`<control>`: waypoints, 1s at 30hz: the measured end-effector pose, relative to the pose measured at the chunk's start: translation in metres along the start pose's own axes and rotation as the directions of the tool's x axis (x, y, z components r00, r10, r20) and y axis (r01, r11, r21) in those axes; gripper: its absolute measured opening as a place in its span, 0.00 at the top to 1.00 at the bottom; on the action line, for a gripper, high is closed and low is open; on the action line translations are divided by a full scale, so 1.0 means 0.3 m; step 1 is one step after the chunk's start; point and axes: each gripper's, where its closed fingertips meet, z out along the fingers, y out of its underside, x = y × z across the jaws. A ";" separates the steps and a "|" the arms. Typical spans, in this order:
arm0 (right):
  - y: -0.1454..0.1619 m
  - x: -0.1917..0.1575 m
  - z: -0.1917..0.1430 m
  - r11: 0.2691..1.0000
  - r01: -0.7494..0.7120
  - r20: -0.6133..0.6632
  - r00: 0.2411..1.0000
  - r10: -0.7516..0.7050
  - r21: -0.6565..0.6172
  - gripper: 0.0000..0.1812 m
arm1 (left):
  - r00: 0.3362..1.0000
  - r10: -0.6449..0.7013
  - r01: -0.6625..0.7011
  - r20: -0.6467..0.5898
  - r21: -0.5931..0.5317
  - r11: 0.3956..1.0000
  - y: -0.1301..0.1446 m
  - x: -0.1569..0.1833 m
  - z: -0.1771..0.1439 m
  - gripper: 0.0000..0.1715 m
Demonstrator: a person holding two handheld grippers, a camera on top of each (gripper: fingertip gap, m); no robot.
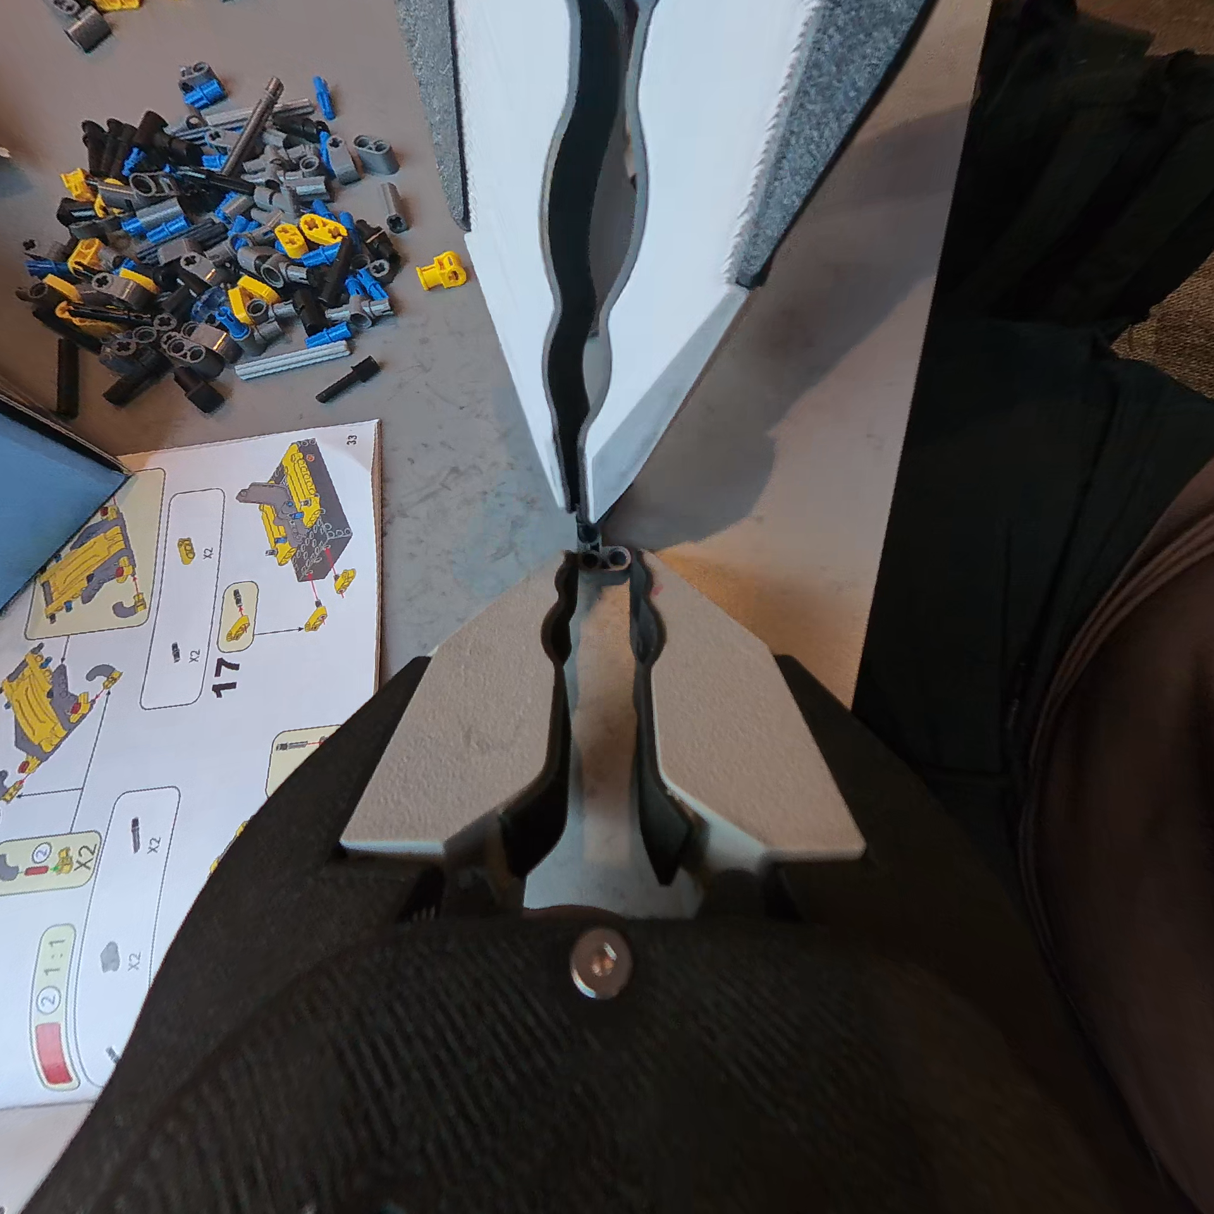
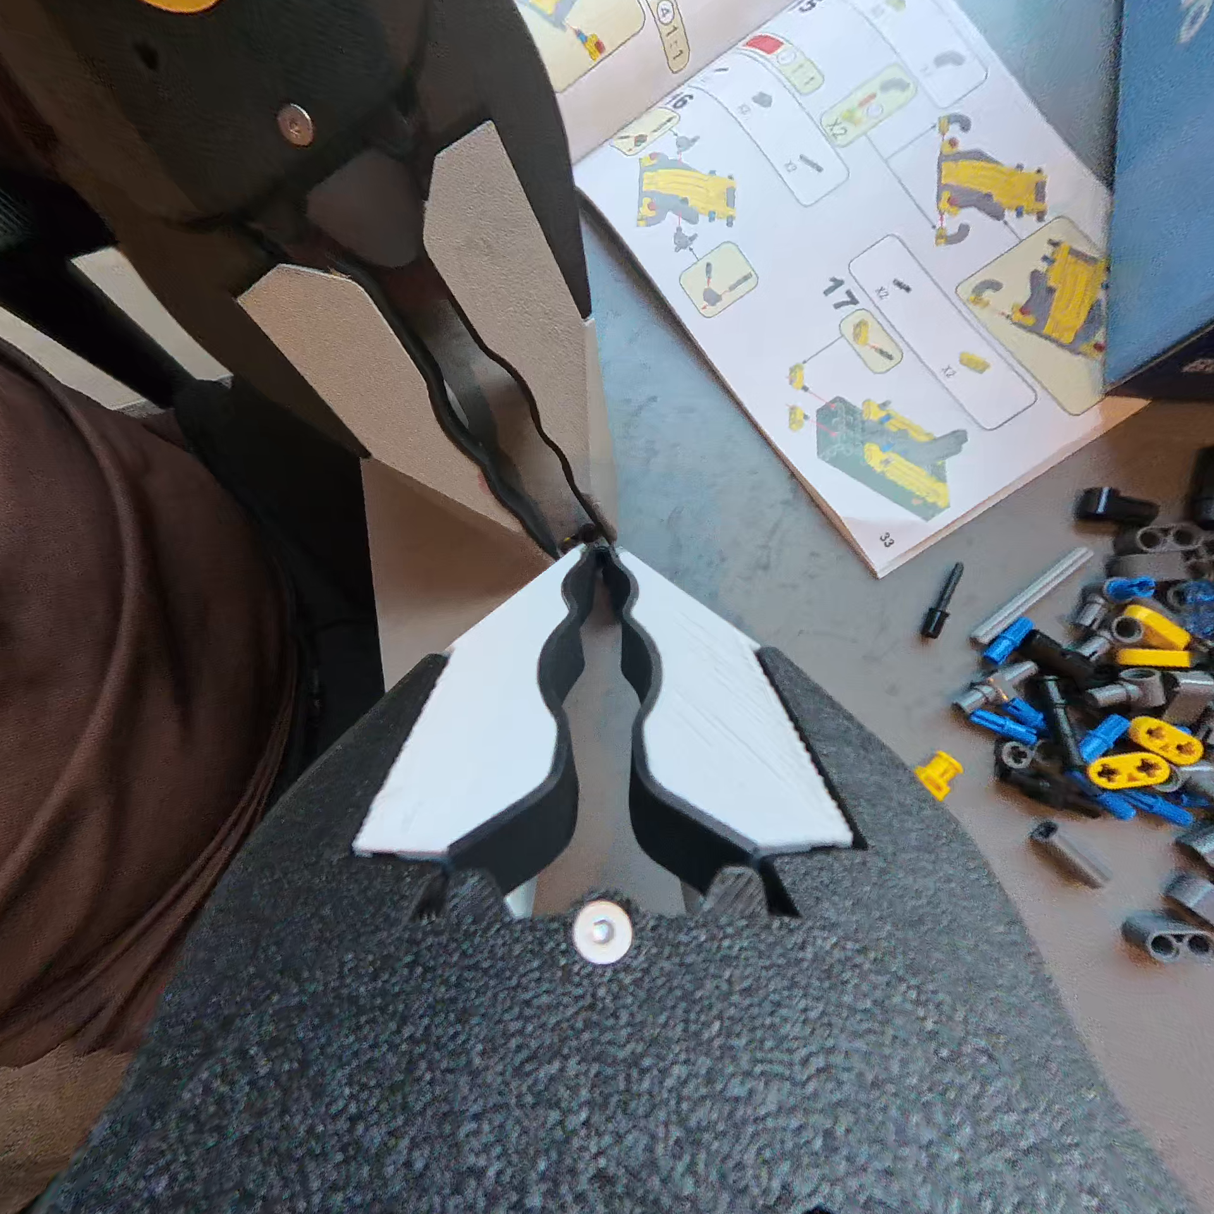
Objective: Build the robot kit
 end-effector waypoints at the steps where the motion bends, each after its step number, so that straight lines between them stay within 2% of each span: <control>1: 0.001 0.000 0.000 1.000 -0.010 0.008 1.000 0.010 -0.006 0.98 | 1.000 0.001 -0.001 0.001 0.000 1.000 0.000 0.000 0.000 0.93; 8: 0.002 0.002 0.001 0.989 0.096 -0.009 0.995 -0.098 -0.110 0.98 | 1.000 -0.001 0.001 -0.001 0.000 1.000 0.000 0.000 0.000 0.93; 17: 0.000 0.002 0.003 0.979 -0.008 0.060 0.998 0.020 -0.205 0.98 | 1.000 0.000 0.000 0.000 0.000 1.000 0.000 0.000 0.000 0.92; 21: 0.010 -0.003 0.023 0.962 0.123 0.020 0.992 -0.122 -0.245 0.98 | 1.000 -0.001 0.001 -0.002 -0.001 1.000 0.001 0.001 -0.001 0.92; 24: 0.008 -0.003 0.023 0.961 0.172 -0.010 0.984 -0.179 -0.216 0.98 | 1.000 -0.002 0.002 -0.003 0.000 1.000 0.001 0.001 -0.001 0.92; 30: -0.002 -0.008 0.011 0.975 0.194 -0.068 0.977 -0.202 -0.108 0.98 | 1.000 0.001 -0.001 0.000 0.003 1.000 -0.001 0.001 -0.001 0.92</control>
